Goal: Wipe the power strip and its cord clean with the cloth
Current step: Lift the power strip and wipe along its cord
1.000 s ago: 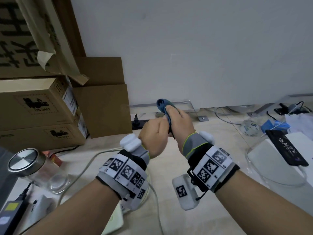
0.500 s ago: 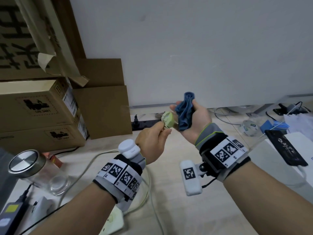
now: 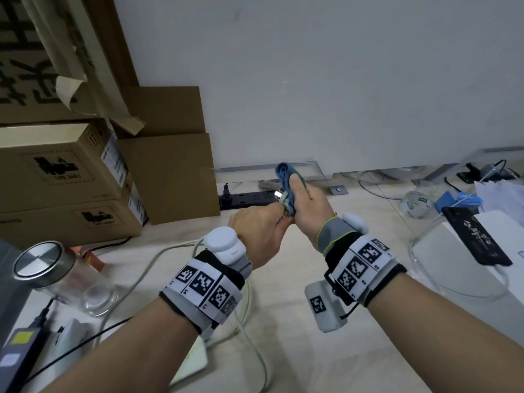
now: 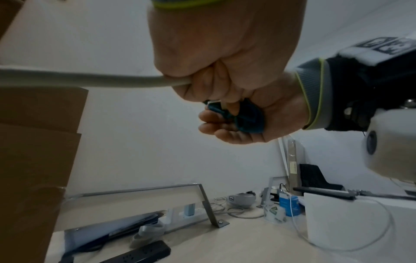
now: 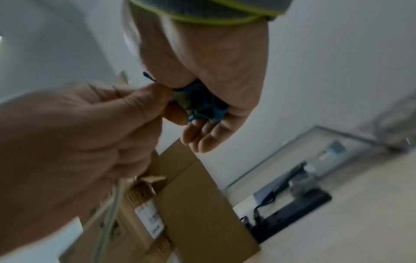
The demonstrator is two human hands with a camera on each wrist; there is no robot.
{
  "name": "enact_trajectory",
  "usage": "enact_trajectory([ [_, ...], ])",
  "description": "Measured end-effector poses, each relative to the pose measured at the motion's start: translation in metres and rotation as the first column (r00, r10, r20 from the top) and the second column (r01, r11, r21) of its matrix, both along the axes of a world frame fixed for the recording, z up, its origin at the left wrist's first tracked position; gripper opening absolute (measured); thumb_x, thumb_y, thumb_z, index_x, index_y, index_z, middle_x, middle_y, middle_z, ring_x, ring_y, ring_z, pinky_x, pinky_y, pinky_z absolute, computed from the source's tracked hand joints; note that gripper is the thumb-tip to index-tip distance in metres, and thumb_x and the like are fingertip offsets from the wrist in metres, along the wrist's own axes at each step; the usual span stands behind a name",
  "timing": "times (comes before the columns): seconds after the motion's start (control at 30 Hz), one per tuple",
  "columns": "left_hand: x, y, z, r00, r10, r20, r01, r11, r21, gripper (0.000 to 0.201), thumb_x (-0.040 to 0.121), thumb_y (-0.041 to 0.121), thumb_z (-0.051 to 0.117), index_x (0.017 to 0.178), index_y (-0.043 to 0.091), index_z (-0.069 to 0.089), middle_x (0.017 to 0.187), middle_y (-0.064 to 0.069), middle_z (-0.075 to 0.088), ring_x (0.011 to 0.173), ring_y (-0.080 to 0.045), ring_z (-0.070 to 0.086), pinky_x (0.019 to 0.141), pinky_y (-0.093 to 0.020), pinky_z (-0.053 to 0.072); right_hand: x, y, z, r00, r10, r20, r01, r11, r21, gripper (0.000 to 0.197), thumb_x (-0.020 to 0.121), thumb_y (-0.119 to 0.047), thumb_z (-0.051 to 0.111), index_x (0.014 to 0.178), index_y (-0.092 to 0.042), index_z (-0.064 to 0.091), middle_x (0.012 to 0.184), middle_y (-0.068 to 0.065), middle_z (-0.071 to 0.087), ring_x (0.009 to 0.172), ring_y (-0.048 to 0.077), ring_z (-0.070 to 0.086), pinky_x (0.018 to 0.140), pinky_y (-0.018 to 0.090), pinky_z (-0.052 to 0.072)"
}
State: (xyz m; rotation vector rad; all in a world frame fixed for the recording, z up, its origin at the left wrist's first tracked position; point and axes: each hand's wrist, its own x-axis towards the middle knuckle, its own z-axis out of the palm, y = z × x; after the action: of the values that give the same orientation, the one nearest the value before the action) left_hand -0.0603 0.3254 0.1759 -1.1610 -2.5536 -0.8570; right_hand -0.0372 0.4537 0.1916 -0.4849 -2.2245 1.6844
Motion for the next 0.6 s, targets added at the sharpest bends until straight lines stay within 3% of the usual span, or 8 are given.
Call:
enact_trajectory([
  [0.07,0.0,0.002,0.001,0.999,0.032,0.009,-0.031,0.995,-0.091,0.024,0.095,0.036,0.047,0.081,0.018,0.054,0.062,0.006,0.043,0.059,-0.023,0.043,0.054,-0.03,0.025,-0.004,-0.002,0.0,0.99,-0.097,0.1,0.123,0.949,-0.29,0.042,0.099,-0.044,0.038,0.077,-0.016,0.06,0.065,0.002,0.06,0.054,0.015,0.054,0.047,0.02,0.043],
  [0.1,-0.002,0.002,0.0,0.999,0.043,0.011,-0.041,0.99,-0.132,0.025,0.095,0.037,0.046,0.082,0.018,0.053,0.063,0.006,0.044,0.062,-0.023,0.044,0.055,-0.031,0.026,-0.006,-0.003,0.001,0.981,-0.105,0.16,0.166,0.884,-0.438,0.042,0.098,-0.046,0.039,0.08,-0.015,0.06,0.068,0.005,0.064,0.056,0.018,0.057,0.049,0.023,0.045],
  [0.2,-0.005,0.003,-0.005,0.998,0.051,0.039,-0.043,0.982,-0.182,0.023,0.094,0.037,0.047,0.083,0.02,0.057,0.068,0.002,0.052,0.069,-0.027,0.054,0.058,-0.031,0.032,-0.011,-0.005,-0.005,0.978,-0.079,0.195,0.19,0.725,-0.662,0.048,0.095,-0.055,0.04,0.093,-0.014,0.063,0.083,0.005,0.074,0.078,0.025,0.065,0.081,0.04,0.052],
  [0.23,-0.006,0.003,-0.007,0.996,0.07,0.055,-0.058,0.98,-0.189,0.022,0.094,0.037,0.047,0.083,0.021,0.059,0.07,0.001,0.056,0.069,-0.027,0.054,0.058,-0.031,0.032,-0.01,-0.008,-0.008,0.973,-0.096,0.209,0.207,0.765,-0.61,0.048,0.093,-0.058,0.04,0.103,-0.017,0.063,0.093,0.002,0.073,0.086,0.024,0.065,0.088,0.042,0.051],
  [0.3,-0.008,0.002,-0.013,0.99,0.127,0.068,-0.108,0.966,-0.235,0.023,0.093,0.034,0.046,0.077,0.022,0.057,0.07,-0.001,0.058,0.066,-0.027,0.051,0.058,-0.031,0.033,-0.006,-0.015,-0.015,0.979,-0.089,0.184,0.147,0.933,-0.328,0.042,0.095,-0.053,0.038,0.125,-0.027,0.052,0.11,-0.002,0.064,0.099,0.022,0.061,0.089,0.037,0.049],
  [0.4,-0.005,0.001,-0.017,0.988,0.156,-0.007,-0.15,0.935,-0.321,0.019,0.09,0.025,0.044,0.072,0.019,0.047,0.066,-0.001,0.053,0.063,-0.028,0.05,0.057,-0.032,0.034,0.009,-0.025,-0.024,0.998,-0.04,0.045,0.038,0.999,0.038,0.03,0.099,-0.038,0.04,0.127,-0.028,0.046,0.101,-0.006,0.06,0.094,0.014,0.056,0.083,0.029,0.043],
  [0.5,0.0,0.003,-0.022,0.99,0.138,0.016,-0.128,0.952,-0.277,0.019,0.092,0.023,0.041,0.078,0.016,0.052,0.065,0.0,0.048,0.061,-0.031,0.05,0.055,-0.032,0.031,0.009,-0.022,-0.04,0.994,-0.103,-0.035,0.104,0.994,0.03,0.015,0.097,-0.034,0.046,0.109,-0.029,0.052,0.091,-0.009,0.062,0.09,0.016,0.059,0.083,0.032,0.048],
  [0.6,0.006,0.002,-0.034,0.987,0.117,0.112,-0.091,0.972,-0.214,0.021,0.093,0.024,0.044,0.072,0.019,0.046,0.065,-0.004,0.051,0.06,-0.03,0.043,0.056,-0.033,0.029,0.007,-0.019,-0.057,0.983,-0.185,0.02,0.183,0.982,0.052,0.019,0.098,-0.036,0.042,0.101,-0.023,0.056,0.09,-0.001,0.063,0.086,0.021,0.059,0.078,0.031,0.047],
])
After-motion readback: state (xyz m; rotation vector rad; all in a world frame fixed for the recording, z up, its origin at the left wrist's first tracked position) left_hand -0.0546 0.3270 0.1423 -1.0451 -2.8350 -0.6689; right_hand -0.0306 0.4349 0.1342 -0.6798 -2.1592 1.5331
